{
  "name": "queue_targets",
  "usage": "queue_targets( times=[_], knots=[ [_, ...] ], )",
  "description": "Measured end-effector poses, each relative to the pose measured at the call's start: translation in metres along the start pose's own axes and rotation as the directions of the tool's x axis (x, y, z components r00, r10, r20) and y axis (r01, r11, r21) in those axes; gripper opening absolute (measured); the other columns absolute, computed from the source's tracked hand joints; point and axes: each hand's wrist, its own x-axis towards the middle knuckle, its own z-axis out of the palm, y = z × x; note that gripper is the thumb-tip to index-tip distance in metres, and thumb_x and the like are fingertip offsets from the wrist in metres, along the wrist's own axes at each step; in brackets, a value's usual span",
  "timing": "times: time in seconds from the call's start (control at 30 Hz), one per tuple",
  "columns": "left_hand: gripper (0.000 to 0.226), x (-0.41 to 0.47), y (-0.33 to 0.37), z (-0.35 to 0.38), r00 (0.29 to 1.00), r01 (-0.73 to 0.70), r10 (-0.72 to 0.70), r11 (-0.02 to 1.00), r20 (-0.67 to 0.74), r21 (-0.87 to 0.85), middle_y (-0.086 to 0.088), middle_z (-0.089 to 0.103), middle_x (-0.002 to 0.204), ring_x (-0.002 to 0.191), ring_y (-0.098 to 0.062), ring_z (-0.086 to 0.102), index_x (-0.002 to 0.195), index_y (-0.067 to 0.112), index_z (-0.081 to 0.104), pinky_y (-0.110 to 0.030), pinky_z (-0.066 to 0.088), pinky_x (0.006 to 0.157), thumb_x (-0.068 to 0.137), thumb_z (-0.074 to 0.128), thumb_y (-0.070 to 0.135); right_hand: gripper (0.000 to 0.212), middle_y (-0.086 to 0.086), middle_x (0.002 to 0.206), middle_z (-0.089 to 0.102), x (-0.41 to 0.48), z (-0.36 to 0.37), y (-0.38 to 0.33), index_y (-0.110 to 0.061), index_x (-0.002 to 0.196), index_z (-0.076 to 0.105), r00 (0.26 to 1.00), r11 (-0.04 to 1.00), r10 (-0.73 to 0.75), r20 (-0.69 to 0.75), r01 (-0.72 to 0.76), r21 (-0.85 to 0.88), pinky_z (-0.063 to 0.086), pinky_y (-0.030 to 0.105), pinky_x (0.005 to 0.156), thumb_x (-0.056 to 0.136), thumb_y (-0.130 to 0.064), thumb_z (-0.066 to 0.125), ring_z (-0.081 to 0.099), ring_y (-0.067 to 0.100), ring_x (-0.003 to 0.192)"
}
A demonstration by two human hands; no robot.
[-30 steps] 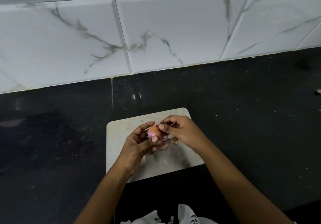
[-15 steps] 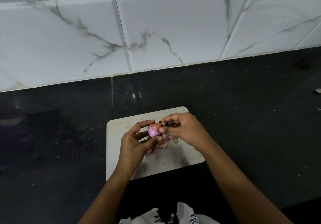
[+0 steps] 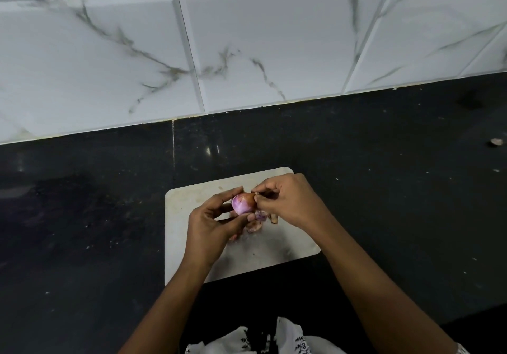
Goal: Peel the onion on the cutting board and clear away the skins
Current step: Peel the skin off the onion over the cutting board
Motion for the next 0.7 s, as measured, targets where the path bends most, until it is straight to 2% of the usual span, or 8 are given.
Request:
queue_targets(
  times=[0.23, 0.37, 0.47, 0.57, 0.7],
  knots=[
    [0.047, -0.001, -0.004, -0.001, 0.999, 0.026, -0.024, 0.997, 0.022, -0.076, 0.016, 0.067, 0.109, 0.099, 0.001, 0.063, 0.105, 0.037, 0.064, -0.016, 0.050, 0.088, 0.071, 0.077, 0.008, 0.020, -0.003, 0.092, 0.073, 0.000, 0.004, 0.005, -0.018, 0.101, 0.072, 1.000, 0.999, 0.013, -0.019, -0.012, 0.040, 0.053, 0.013, 0.068, 0.082, -0.016, 0.067, 0.063, 0.000, 0.076],
    [0.045, -0.002, -0.004, -0.001, 0.999, 0.042, -0.040, 0.990, 0.018, -0.131, 0.011, 0.068, 0.112, 0.099, -0.005, 0.065, 0.105, 0.034, 0.065, -0.023, 0.053, 0.089, 0.072, 0.075, 0.005, 0.017, -0.004, 0.083, 0.071, 0.000, 0.005, 0.003, -0.017, 0.097, 0.073, 1.000, 1.000, -0.021, -0.023, 0.021, -0.006, 0.049, 0.006, 0.059, 0.082, -0.014, 0.066, 0.062, 0.000, 0.067],
    [0.045, -0.003, -0.006, -0.002, 0.999, 0.051, -0.047, 0.985, 0.027, -0.166, 0.006, 0.070, 0.112, 0.100, -0.012, 0.067, 0.106, 0.031, 0.067, -0.029, 0.053, 0.089, 0.071, 0.076, 0.004, 0.017, -0.002, 0.079, 0.071, -0.001, 0.009, 0.001, -0.015, 0.096, 0.072, 0.998, 0.998, -0.044, -0.049, 0.042, -0.057, 0.051, 0.012, 0.057, 0.079, -0.016, 0.067, 0.060, 0.003, 0.061],
    [0.044, -0.003, -0.007, -0.002, 0.998, 0.056, -0.052, 0.977, 0.026, -0.206, 0.006, 0.071, 0.110, 0.098, -0.013, 0.068, 0.104, 0.029, 0.068, -0.025, 0.055, 0.082, 0.071, 0.075, 0.001, 0.016, 0.003, 0.080, 0.072, -0.002, 0.014, 0.000, -0.012, 0.093, 0.072, 0.990, 0.994, -0.083, -0.111, 0.075, -0.073, 0.054, 0.022, 0.063, 0.078, -0.017, 0.069, 0.061, 0.006, 0.067],
    [0.044, -0.003, -0.007, -0.004, 0.998, 0.056, -0.049, 0.966, 0.034, -0.253, 0.005, 0.073, 0.105, 0.096, -0.013, 0.068, 0.103, 0.025, 0.068, -0.018, 0.053, 0.072, 0.071, 0.073, -0.005, 0.013, 0.001, 0.079, 0.072, -0.002, 0.021, 0.002, -0.013, 0.090, 0.073, 0.978, 0.990, -0.129, -0.163, 0.117, -0.079, 0.053, 0.020, 0.065, 0.079, -0.019, 0.069, 0.061, 0.006, 0.068]
  ],
)
